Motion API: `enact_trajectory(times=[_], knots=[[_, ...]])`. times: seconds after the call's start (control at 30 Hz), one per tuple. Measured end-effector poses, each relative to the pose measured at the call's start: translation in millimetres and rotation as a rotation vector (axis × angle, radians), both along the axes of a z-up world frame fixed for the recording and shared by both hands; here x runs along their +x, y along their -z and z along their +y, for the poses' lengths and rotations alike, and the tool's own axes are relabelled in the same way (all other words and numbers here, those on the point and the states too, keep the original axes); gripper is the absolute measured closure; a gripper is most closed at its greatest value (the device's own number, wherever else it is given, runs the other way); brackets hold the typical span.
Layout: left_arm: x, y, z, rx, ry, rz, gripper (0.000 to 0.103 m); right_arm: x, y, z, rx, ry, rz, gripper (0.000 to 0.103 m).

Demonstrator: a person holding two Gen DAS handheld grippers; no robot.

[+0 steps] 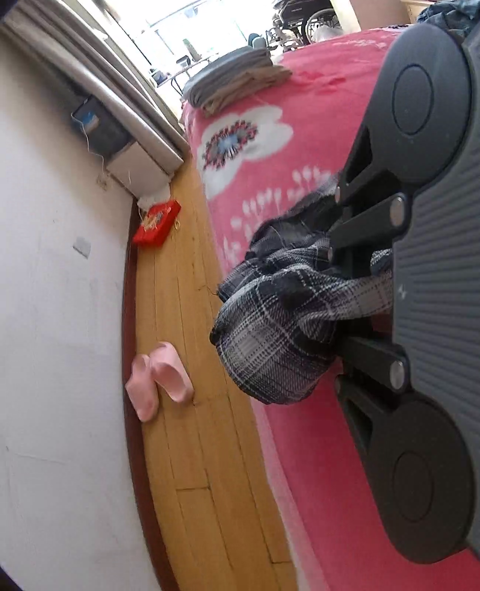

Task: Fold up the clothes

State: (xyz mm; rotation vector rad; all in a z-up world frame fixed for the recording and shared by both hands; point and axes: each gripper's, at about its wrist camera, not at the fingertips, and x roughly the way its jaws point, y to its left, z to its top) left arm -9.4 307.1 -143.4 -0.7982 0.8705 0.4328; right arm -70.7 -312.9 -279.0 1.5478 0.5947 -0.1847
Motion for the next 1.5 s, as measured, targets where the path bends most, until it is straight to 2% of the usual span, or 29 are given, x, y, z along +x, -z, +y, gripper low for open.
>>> enact_trajectory(times=[0.1, 0.17, 0.2, 0.23, 0.3, 0.37, 0.43, 0.5, 0.67, 0.77, 0.9, 0.93, 1.07, 1.2, 1.37, 1.5], knots=[[-11, 9, 7, -0.016, 0.03, 0.037, 0.083, -2, 17, 0, 0.068, 0.001, 0.057, 0.095], [-20, 6, 10, -0.033, 0.033, 0.038, 0.08, -2, 19, -4, 0.101, 0.007, 0.074, 0.093], [-25, 3, 10, -0.034, 0.042, 0.029, 0.074, -2, 14, -5, 0.102, 0.008, 0.079, 0.085], [-30, -4, 10, -0.022, 0.058, 0.017, 0.065, -4, 7, -6, 0.083, 0.003, 0.081, 0.069], [-40, -20, 5, 0.016, 0.09, -0.004, 0.057, -11, -12, -7, 0.018, -0.014, 0.074, 0.052], [-50, -40, 1, 0.058, 0.132, -0.039, 0.054, -18, -32, -9, -0.027, -0.025, 0.06, 0.05], [-61, -63, -5, 0.125, 0.173, -0.085, 0.044, -24, -50, -9, -0.066, -0.038, 0.033, 0.047], [-72, -88, -10, 0.189, 0.204, -0.139, 0.039, -30, -67, -9, -0.114, -0.06, 0.005, 0.044], [-101, -149, -24, 0.316, 0.268, -0.265, 0.026, -52, -112, -3, -0.291, -0.17, -0.073, 0.042], [-119, -180, -39, 0.403, 0.315, -0.333, 0.015, -80, -138, 6, -0.412, -0.251, -0.137, 0.034], [-140, -205, -67, 0.524, 0.379, -0.408, 0.003, -95, -179, 28, -0.616, -0.34, -0.231, 0.012], [-145, -209, -73, 0.536, 0.391, -0.416, 0.0, -94, -189, 35, -0.676, -0.35, -0.257, 0.002], [-157, -211, -84, 0.488, 0.386, -0.408, 0.0, -104, -222, 55, -0.854, -0.349, -0.329, 0.001], [-155, -204, -85, 0.404, 0.369, -0.394, 0.0, -104, -244, 64, -1.033, -0.343, -0.334, 0.001], [-145, -193, -78, 0.411, 0.336, -0.357, 0.0, -109, -275, 48, -1.221, -0.387, -0.413, 0.001], [-141, -179, -65, 0.404, 0.32, -0.345, 0.0, -99, -310, 36, -1.415, -0.444, -0.46, 0.001]])
